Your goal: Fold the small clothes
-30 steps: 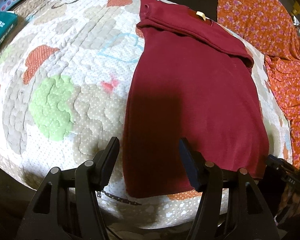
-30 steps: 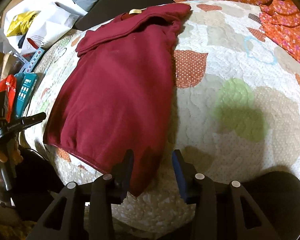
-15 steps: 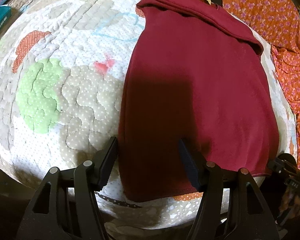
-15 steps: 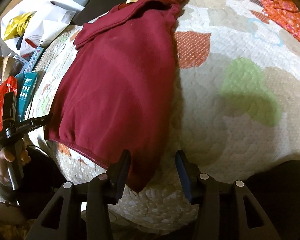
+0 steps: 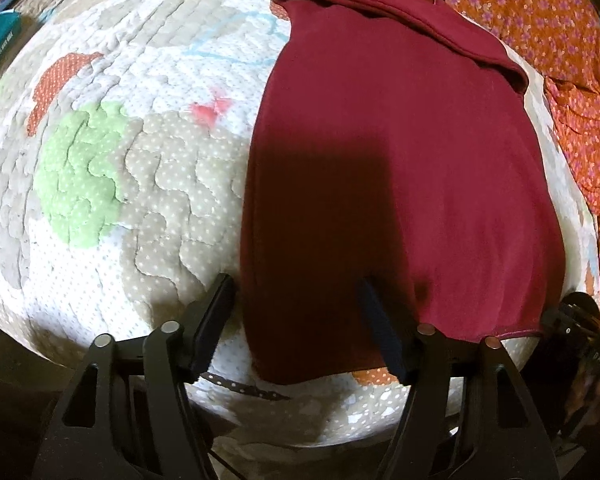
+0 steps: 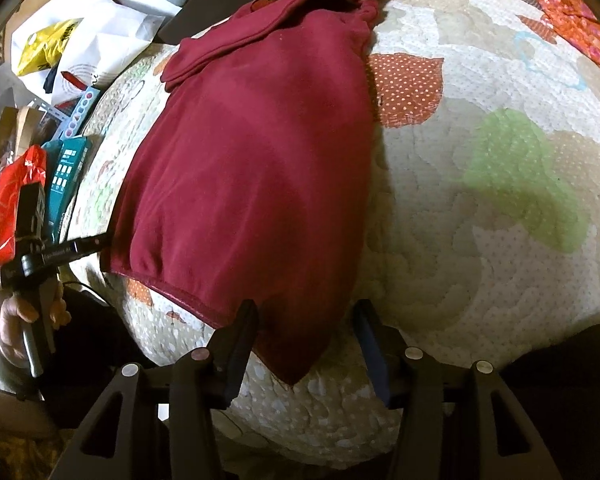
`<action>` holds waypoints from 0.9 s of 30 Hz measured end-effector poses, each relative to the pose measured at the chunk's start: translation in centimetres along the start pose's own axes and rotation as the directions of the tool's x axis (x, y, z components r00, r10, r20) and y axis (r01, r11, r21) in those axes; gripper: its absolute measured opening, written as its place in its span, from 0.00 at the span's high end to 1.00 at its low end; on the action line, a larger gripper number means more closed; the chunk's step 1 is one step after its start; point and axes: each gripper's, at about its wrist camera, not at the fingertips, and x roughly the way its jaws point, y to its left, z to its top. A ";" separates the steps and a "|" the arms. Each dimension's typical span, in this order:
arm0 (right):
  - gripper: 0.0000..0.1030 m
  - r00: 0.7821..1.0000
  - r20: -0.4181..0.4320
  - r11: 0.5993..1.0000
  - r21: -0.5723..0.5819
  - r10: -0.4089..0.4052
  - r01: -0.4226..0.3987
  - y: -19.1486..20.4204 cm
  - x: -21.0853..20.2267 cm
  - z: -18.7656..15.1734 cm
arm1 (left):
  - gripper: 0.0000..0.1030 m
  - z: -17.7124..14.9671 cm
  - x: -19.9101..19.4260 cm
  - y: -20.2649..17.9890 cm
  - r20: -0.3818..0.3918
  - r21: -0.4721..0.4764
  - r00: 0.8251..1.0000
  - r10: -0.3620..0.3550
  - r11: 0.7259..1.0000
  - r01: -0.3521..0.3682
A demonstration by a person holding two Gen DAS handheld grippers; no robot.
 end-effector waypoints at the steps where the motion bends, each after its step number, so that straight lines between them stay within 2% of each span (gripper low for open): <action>1: 0.50 1.000 0.000 1.000 0.000 0.000 0.000 0.1 0.0 0.0 | 0.31 0.0 0.1 -0.1 0.000 -0.003 1.000 0.000 1.000 0.000; 10: 0.49 1.000 0.006 1.000 0.007 -0.001 0.001 0.2 0.2 0.2 | 0.26 0.0 0.8 -0.9 0.002 0.032 1.000 0.021 0.999 -0.021; 17: 0.46 1.000 0.015 1.000 0.006 0.012 -0.012 0.1 0.2 0.3 | 0.26 -0.5 0.7 -1.0 0.002 0.025 1.000 -0.016 1.000 0.016; 19: 0.47 0.999 0.028 1.000 -0.021 0.015 -0.014 0.3 0.2 0.2 | 0.37 -1.0 0.5 -0.8 0.010 0.024 0.999 -0.035 0.999 0.035; 20: 0.55 0.999 0.037 0.999 -0.032 0.014 -0.013 0.3 0.2 0.2 | 0.41 -1.0 0.4 -0.9 0.014 0.028 0.999 -0.040 0.999 0.039; 21: 0.69 0.999 0.041 0.999 -0.043 0.016 -0.014 0.4 0.2 0.2 | 0.57 -1.1 0.2 -1.0 0.018 0.034 0.999 -0.043 0.998 0.043; 22: 0.74 0.999 0.041 0.999 -0.053 0.013 -0.011 0.5 0.2 0.3 | 0.79 -1.1 0.0 -1.1 0.018 0.039 0.998 -0.058 0.998 0.057; 23: 0.84 0.999 0.041 0.998 -0.063 0.023 -0.020 0.7 0.2 0.4 | 0.92 -1.1 -0.1 -1.0 0.006 0.033 0.995 -0.095 0.995 0.095; 24: 0.92 0.996 0.036 0.994 -0.080 0.077 -0.074 0.9 0.1 0.6 | 0.93 -0.9 -0.2 -0.8 -0.014 0.014 0.989 -0.149 0.989 0.149; 27: 0.92 0.991 0.051 0.985 -0.124 0.127 -0.120 1.9 -0.6 1.5 | 0.93 -0.1 -1.4 -1.0 -0.007 0.026 0.978 -0.208 0.978 0.208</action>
